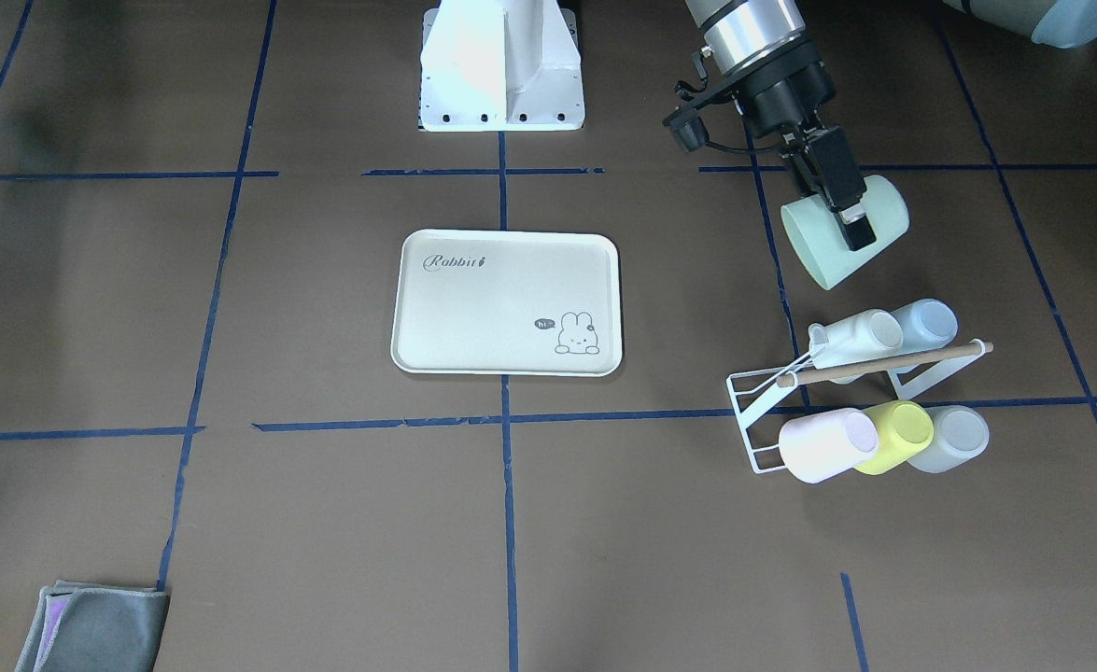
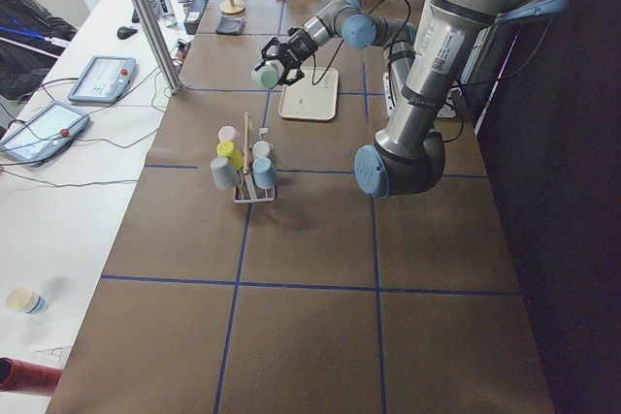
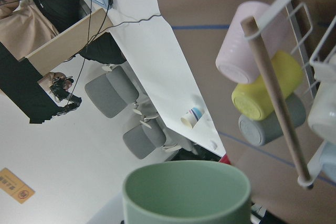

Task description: Pick up and place green cup on tray

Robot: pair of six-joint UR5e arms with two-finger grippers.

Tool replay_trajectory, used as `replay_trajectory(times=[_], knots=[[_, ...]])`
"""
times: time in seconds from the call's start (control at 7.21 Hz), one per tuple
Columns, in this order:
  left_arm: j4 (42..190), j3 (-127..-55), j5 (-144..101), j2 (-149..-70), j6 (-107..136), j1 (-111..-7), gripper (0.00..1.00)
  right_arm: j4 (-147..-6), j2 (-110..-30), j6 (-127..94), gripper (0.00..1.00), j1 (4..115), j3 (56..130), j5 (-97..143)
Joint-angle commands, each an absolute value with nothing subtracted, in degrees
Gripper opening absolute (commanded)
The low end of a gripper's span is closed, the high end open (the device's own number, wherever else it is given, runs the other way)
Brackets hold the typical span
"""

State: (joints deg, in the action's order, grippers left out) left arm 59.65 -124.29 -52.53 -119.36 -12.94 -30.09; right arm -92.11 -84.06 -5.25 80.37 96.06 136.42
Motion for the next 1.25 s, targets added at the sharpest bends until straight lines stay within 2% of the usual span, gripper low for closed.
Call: replay_trajectory(times=[0.0,0.83,1.11], knots=[[66.5,-124.0,-61.5,-118.1,0.0,-28.9,0.39,-92.1,-83.9,-5.3,1.0,80.9,96.3,136.4],[119.3,-111.4,-72.2,-110.0,17.5,-21.7,0.39,-92.1,-84.4,-5.2,1.0,81.0,96.6,136.4],[138.0,-103.2,-72.1,-109.7,23.3,-20.9,0.39,-92.1,-84.3,-5.2,1.0,81.0,96.6,136.4]])
